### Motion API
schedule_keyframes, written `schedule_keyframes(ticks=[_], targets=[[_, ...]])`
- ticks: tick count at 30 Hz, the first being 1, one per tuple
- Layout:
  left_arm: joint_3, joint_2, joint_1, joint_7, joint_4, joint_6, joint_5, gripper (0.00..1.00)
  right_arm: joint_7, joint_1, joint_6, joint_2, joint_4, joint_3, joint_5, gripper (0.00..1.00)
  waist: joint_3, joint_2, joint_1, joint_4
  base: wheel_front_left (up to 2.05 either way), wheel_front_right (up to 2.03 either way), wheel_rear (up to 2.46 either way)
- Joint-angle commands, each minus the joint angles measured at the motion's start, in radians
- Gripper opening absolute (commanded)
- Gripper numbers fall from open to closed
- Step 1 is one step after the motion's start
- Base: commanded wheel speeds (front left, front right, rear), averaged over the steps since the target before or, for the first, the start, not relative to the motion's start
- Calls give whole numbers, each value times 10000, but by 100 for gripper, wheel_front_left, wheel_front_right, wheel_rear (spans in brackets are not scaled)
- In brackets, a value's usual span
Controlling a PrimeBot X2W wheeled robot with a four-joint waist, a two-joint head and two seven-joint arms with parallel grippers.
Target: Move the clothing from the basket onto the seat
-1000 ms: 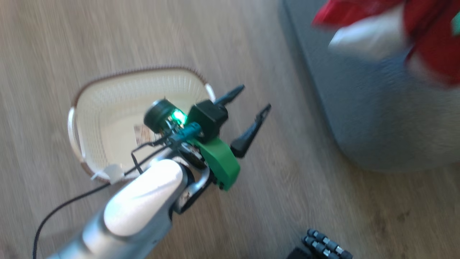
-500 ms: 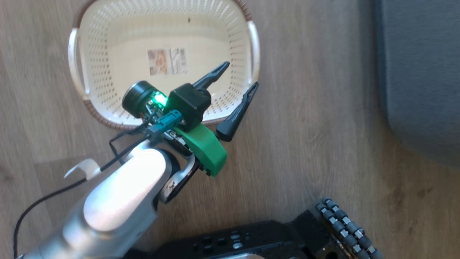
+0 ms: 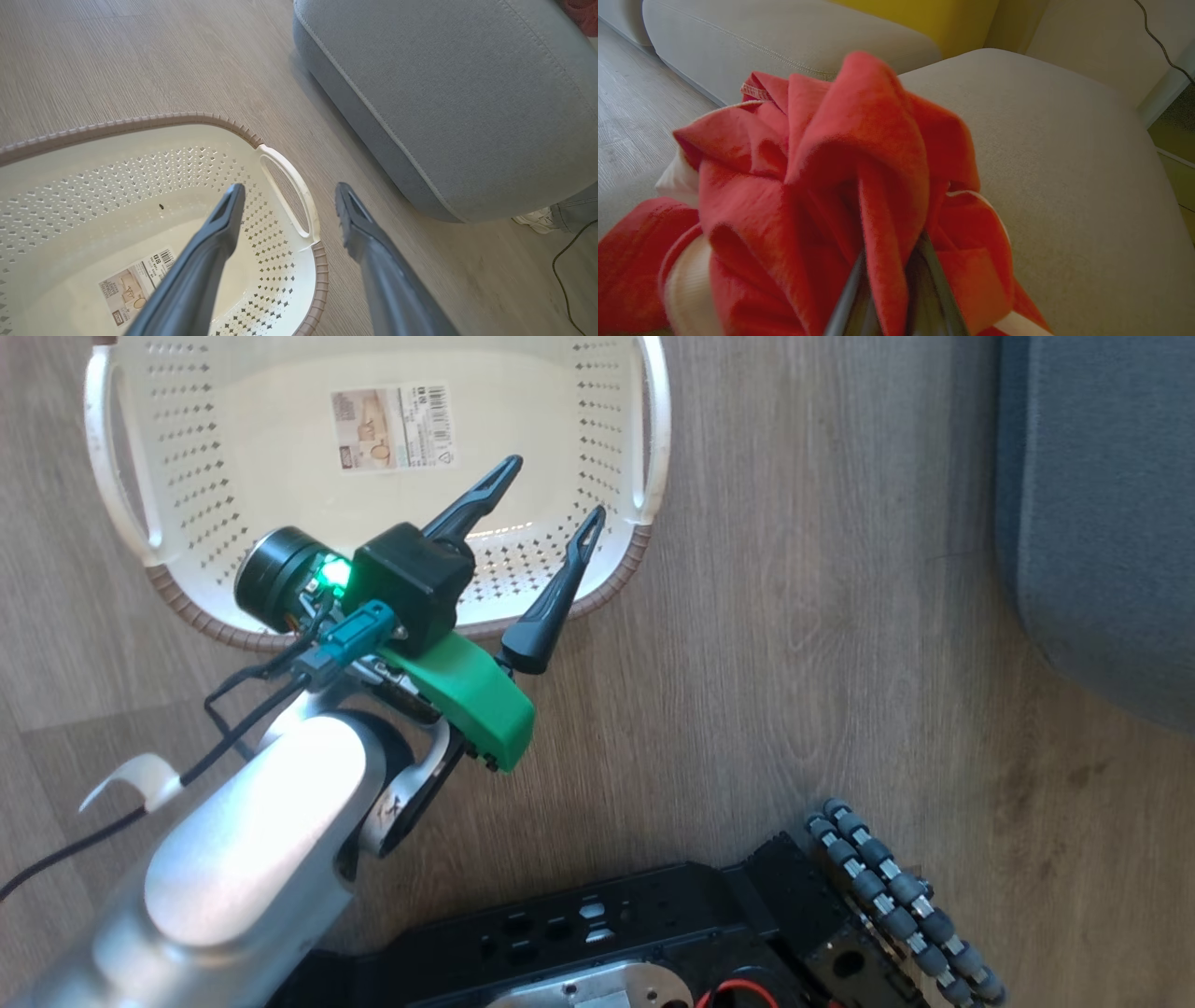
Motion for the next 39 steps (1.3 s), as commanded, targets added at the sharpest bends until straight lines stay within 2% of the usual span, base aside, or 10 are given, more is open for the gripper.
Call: schedule_keyframes(ticks=[1, 2, 3, 11, 18, 24, 28, 33, 39], targets=[[227, 260, 332, 89, -474, 111, 127, 100, -176, 80, 69, -446, -253, -144, -139, 24, -95, 1, -2, -76, 0, 0, 0], [262, 311, 333, 128, -526, 156, 136, 100, -246, 104, 69, -356, -144, -101, -188, 44, -132, 1, -2, -112, 0, 0, 0], [313, 367, 336, 161, -571, 201, 131, 100, -330, 100, 69, -270, -67, -34, -216, 100, -171, 1, -2, -162, 0, 0, 0], [589, 615, 393, 142, -539, 332, -7, 100, -631, 341, 69, -17, 298, 669, -181, 100, -915, 1, -2, -582, 0, 0, 0], [886, 315, 386, -470, 187, 355, -360, 100, -1025, 1939, 69, 283, -185, 2426, 618, 100, -2216, 1, -2, -749, 0, 0, 0], [1313, 334, 902, -1192, 961, 463, -762, 100, -1404, 4305, 69, 512, -1848, 4345, 1598, 100, -3687, 1, -2, -833, 0, 0, 0], [1669, 373, 1335, -1623, 1438, 485, -1177, 100, -1422, 5677, 69, 709, -3310, 5320, 2141, 100, -4614, 1, -2, -640, 0, 0, 0], [2120, 353, 1735, -2237, 2214, 333, -1727, 100, -1281, 7137, 69, 1081, -5165, 5917, 2317, 100, -5688, 1, -2, -10, 0, 0, 0], [2330, 250, 2154, -2781, 3190, 142, -1907, 100, -879, 8837, 69, 2103, -7074, 5921, 2136, 100, -6794, 1, -2, 968, 0, 0, 0]])
